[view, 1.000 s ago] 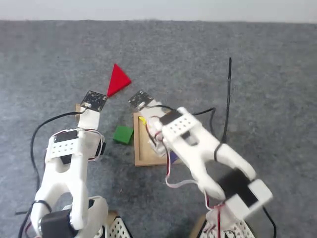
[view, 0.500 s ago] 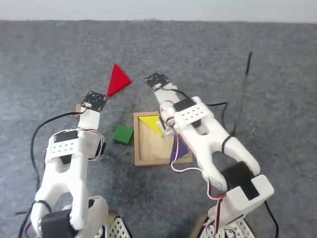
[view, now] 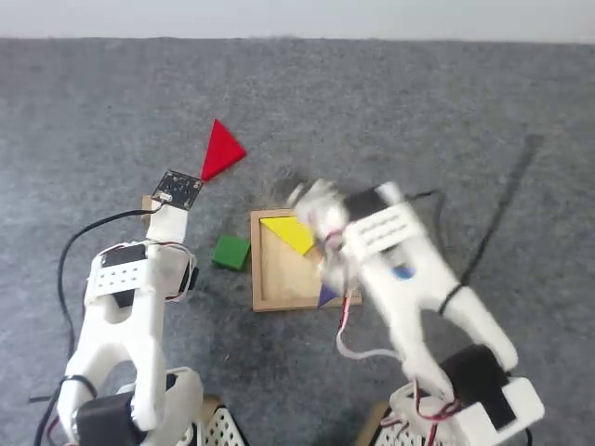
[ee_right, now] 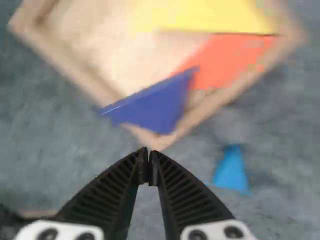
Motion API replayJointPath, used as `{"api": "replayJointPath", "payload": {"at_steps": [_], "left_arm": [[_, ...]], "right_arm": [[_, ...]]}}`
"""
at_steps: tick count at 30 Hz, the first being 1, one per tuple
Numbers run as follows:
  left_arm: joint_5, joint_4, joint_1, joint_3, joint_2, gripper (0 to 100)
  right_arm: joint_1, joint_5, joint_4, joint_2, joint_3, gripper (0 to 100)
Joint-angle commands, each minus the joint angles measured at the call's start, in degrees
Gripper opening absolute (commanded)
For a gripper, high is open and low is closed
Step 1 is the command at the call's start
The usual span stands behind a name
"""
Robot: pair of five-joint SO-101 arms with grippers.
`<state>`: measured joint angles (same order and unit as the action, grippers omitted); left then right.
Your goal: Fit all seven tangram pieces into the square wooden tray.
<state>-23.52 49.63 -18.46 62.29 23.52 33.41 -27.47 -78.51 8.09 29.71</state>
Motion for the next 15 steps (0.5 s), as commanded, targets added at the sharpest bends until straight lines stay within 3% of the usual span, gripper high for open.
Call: {"api": "replayJointPath", "payload": {"at_steps": [1,7,15], "left_arm": [[-0.44,-0.44,-0.53,-0.31,0.53,14],[-0.44,-0.44,-0.53,-0.31,0.53,14],[-0.44,-0.44,-0.53,-0.31,0.53,14]], "right_arm": [[4.70,-0.44,2.68,3.56,4.31,0.6],[6.99,3.34,10.51,3.56,6.77,0.6],[5.41,15.56,25.01,-1.10,8.70,0.6]]}}
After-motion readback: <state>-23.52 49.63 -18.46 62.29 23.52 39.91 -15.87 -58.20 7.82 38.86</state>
